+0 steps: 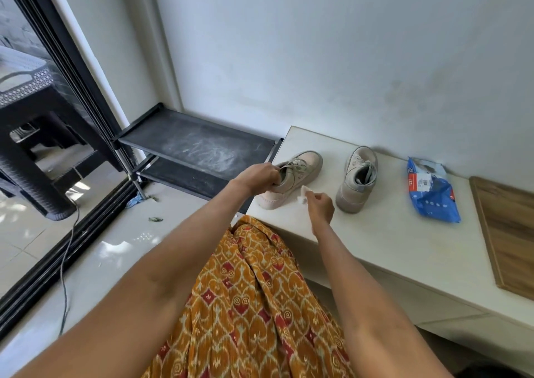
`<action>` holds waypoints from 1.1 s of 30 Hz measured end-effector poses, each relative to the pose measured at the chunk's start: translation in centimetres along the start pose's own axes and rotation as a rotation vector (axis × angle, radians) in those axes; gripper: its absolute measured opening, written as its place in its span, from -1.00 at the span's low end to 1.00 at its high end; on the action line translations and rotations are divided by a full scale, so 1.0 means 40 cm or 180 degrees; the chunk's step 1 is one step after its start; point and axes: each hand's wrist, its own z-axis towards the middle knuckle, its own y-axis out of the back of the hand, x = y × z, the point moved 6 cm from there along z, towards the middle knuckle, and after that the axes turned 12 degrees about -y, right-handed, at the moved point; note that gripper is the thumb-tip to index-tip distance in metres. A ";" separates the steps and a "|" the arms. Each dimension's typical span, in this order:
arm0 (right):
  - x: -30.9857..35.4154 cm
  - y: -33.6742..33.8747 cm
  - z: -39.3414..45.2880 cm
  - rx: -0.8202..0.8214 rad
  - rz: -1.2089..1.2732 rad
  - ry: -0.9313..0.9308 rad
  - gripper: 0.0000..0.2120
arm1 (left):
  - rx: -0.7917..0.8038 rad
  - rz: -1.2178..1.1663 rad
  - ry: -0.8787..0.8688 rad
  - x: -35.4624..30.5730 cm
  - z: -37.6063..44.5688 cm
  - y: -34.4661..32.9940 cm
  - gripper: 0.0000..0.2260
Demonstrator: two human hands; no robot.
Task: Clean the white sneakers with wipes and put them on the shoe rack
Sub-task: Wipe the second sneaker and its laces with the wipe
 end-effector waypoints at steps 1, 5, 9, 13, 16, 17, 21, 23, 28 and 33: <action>-0.002 0.000 0.003 -0.0023 0.0086 -0.0017 -0.73 | -0.0091 -0.0029 0.0018 -0.017 0.010 0.004 -0.92; 0.003 0.005 0.007 -0.0135 0.0262 0.0021 -0.81 | -0.0392 -0.0225 0.0175 -0.104 0.065 0.015 -0.90; -0.006 0.004 0.035 -0.0142 0.0159 0.0144 -0.74 | -0.0611 -0.0379 0.0513 -0.143 0.099 0.011 -0.90; -0.013 0.002 0.009 -0.0414 0.0089 0.0105 -0.75 | -0.0871 -0.0582 0.0768 -0.144 0.097 -0.007 -0.86; -0.027 -0.001 -0.023 -0.0537 0.0199 0.0100 -0.76 | -0.0965 -0.0620 0.0841 -0.139 0.096 -0.008 -0.85; -0.033 -0.003 -0.031 -0.0551 0.0254 0.0105 -0.76 | -0.0991 -0.0618 0.0849 -0.139 0.097 -0.008 -0.85; -0.053 -0.010 -0.077 -0.0549 0.0514 0.0018 -0.76 | -0.1050 -0.0594 0.0905 -0.137 0.099 -0.010 -0.85; -0.063 -0.010 -0.097 -0.0517 0.0613 0.0009 -0.77 | -0.1056 -0.0573 0.0942 -0.133 0.100 -0.012 -0.85; -0.092 -0.014 -0.115 -0.0252 0.0590 -0.0032 -0.73 | -0.1035 -0.0559 0.0981 -0.133 0.095 -0.015 -0.84; -0.064 0.009 -0.137 -0.0328 0.0781 0.0117 -0.77 | -0.0922 -0.0537 0.0778 -0.138 0.088 -0.014 -0.85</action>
